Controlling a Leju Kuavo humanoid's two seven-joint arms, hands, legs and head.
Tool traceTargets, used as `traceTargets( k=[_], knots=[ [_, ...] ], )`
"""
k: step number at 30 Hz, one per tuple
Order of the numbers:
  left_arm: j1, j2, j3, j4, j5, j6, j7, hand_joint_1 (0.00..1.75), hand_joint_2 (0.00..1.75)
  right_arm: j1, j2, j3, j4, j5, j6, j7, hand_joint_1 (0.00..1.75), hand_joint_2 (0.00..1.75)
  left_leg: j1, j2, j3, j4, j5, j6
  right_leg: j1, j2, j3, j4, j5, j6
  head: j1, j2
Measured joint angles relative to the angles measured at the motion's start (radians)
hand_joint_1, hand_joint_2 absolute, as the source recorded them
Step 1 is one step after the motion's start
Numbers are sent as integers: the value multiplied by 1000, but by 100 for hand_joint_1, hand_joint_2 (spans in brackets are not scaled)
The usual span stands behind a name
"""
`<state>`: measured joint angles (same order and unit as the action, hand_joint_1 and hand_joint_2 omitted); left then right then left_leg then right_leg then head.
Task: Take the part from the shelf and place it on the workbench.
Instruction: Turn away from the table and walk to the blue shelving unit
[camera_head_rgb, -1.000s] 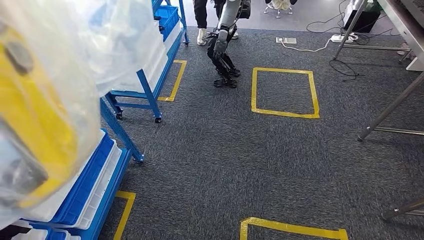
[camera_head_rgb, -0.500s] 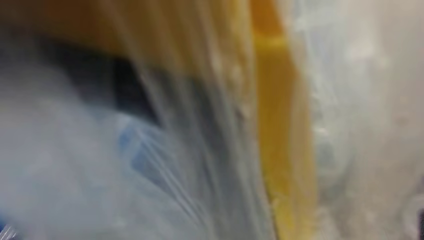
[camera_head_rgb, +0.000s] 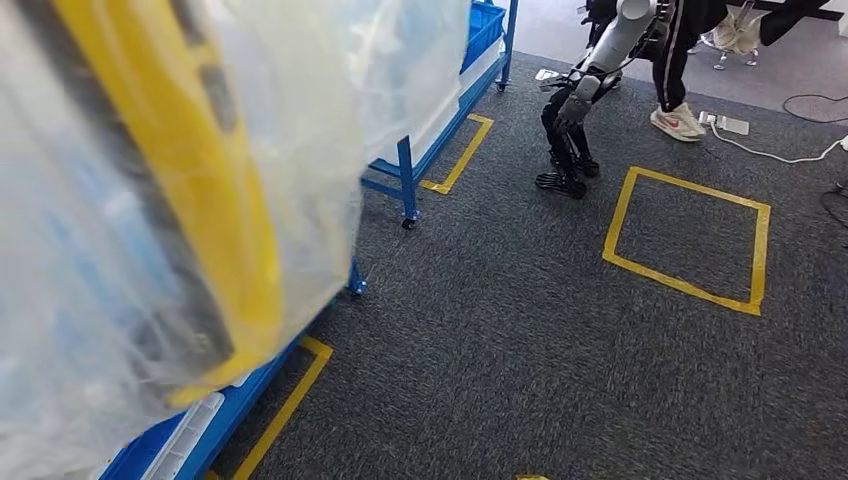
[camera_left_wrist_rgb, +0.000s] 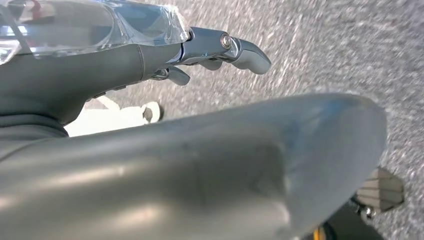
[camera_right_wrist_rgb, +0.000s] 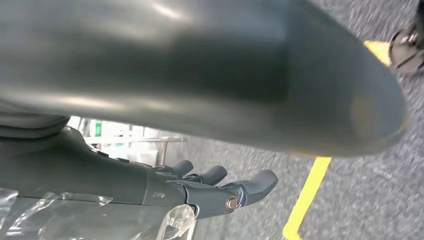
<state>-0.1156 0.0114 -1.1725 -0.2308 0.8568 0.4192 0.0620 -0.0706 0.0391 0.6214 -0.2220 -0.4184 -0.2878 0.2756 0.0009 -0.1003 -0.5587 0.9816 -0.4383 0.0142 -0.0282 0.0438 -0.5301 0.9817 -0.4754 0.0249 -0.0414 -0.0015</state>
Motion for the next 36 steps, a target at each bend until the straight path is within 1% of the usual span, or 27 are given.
traceTargets(
  k=[2,4,5,6,7,8,9,10,11,12,14,16,18,19,20,21,22,23,24,25,26,27,29,31,33,35,36],
  knots=[
    [-2,0,0,0,-1,0,0,0,0,1,0,0,0,-1,-1,0,0,0,0,52,-50,101,-52,-9,2,-26,1,-2,-1,-10,-5,0],
    [-5,0,0,0,-1,0,0,0,0,2,0,0,0,-4,-2,0,0,0,1,78,-123,242,-107,-16,7,-53,2,-1,-5,-16,-8,0],
    [-4,0,0,0,-1,0,0,0,0,2,0,0,0,-6,-3,-1,0,0,2,82,-145,283,-116,-16,9,-65,4,-1,-7,-17,-9,0],
    [-2,0,0,0,-1,0,0,0,0,2,0,0,0,-8,-4,-1,0,0,2,84,-146,284,-104,-15,10,-77,6,-1,-9,-17,-9,0],
    [-1,0,0,0,-1,0,-1,0,0,2,0,0,0,-10,-5,-1,0,0,0,88,-125,241,-76,-11,12,-87,10,-1,-12,-17,-9,0],
    [0,0,0,0,-2,1,-1,0,0,1,0,0,0,-11,-5,-1,0,0,-3,101,-88,167,-39,-4,13,-96,15,-2,-15,-17,-9,0],
    [-1,0,0,0,-2,1,-3,0,0,1,1,0,0,-12,-5,-1,0,0,-10,124,-48,89,-9,6,15,-105,21,-2,-18,-15,-9,0],
    [-3,1,0,0,-1,1,-4,0,0,1,2,0,0,-12,-6,-1,0,0,-17,143,-18,29,11,15,16,-113,25,-2,-22,-12,-9,0],
    [-5,2,0,0,-1,2,-5,0,0,0,2,0,0,-12,-7,-2,0,0,-24,157,-2,-6,19,22,17,-120,28,-2,-25,-9,-10,0],
    [-5,2,0,0,-1,2,-6,0,0,-2,3,0,0,-12,-8,-2,0,0,-29,160,2,-17,18,26,17,-127,31,-3,-28,-5,-10,0],
    [-4,2,0,0,-1,1,-7,0,0,-6,4,0,0,-12,-9,-5,0,0,-26,142,7,-27,22,30,16,-134,39,-5,-33,5,-10,0],
    [-2,1,0,0,0,1,-7,0,0,-9,5,0,0,-12,-12,-8,0,0,-16,123,18,-42,30,35,17,-100,29,31,-59,13,-9,0],
    [-4,0,-1,0,0,1,-6,0,0,-7,3,0,0,-13,-15,-12,0,0,-10,104,23,-47,33,40,16,-57,-27,149,-119,18,-5,0],
    [-5,0,-1,0,0,1,-6,0,0,-6,3,0,0,-14,-16,-13,0,0,-10,93,23,-46,34,41,15,-50,-65,219,-146,19,-5,0],
    [-5,-1,-1,0,0,1,-6,0,0,-4,2,0,0,-15,-16,-14,0,0,-9,81,24,-46,33,41,13,-48,-95,268,-156,22,-4,0],
    [-4,-1,-1,0,0,1,-6,0,0,-4,1,0,0,-16,-17,-14,0,0,-7,68,24,-45,33,40,12,-48,-109,281,-146,24,-4,0],
    [-3,-2,-1,0,0,1,-6,0,0,-3,1,0,0,-18,-17,-14,0,0,-4,55,25,-43,31,37,10,-46,-103,251,-115,27,-4,0],
    [-2,-2,-1,0,0,1,-6,0,0,-3,0,0,0,-18,-17,-13,0,0,-1,41,26,-39,29,33,5,-37,-78,186,-72,32,-4,0],
    [-2,-2,-1,0,0,1,-6,0,0,-2,0,0,0,-18,-16,-13,0,0,1,28,24,-33,24,27,0,-18,-49,114,-37,37,-4,0],
    [-3,-2,-1,0,1,1,-6,0,0,-1,0,0,0,-18,-16,-13,0,0,2,17,22,-25,20,20,-4,-1,-26,57,-12,37,-3,0],
    [-3,-2,-1,0,1,1,-6,0,0,-2,0,0,0,-17,-16,-12,0,0,2,8,18,-20,17,13,-6,11,-12,22,-1,34,-3,0],
    [-3,-2,-1,0,1,2,-7,0,0,-2,0,0,0,-17,-16,-12,0,0,2,1,14,-18,15,8,-4,16,-8,12,-2,27,-3,0],
    [-2,-2,-1,0,2,2,-7,0,0,-5,0,0,0,-16,-17,-11,0,0,6,-9,10,-19,17,0,1,-2,-8,12,0,9,-4,0],
    [0,-3,-1,0,3,2,-7,0,0,-6,0,0,0,-15,-16,-11,0,0,8,18,-4,12,-2,-8,2,-21,-8,10,3,-6,-6,0],
    [-2,-4,-1,0,4,2,-7,0,0,-4,0,0,0,-14,-16,-12,0,0,7,64,-56,121,-59,-16,3,-42,-8,8,2,-16,-11,0],
    [-4,-4,-1,0,4,2,-7,0,0,-2,-1,0,0,-12,-16,-12,0,0,8,81,-122,257,-114,-20,6,-66,-8,9,0,-20,-13,0],
    [-2,-4,-1,0,4,2,-7,0,0,-1,-1,0,0,-12,-16,-12,0,0,8,83,-138,289,-119,-20,7,-77,-8,9,-2,-21,-13,0]
  ],
)
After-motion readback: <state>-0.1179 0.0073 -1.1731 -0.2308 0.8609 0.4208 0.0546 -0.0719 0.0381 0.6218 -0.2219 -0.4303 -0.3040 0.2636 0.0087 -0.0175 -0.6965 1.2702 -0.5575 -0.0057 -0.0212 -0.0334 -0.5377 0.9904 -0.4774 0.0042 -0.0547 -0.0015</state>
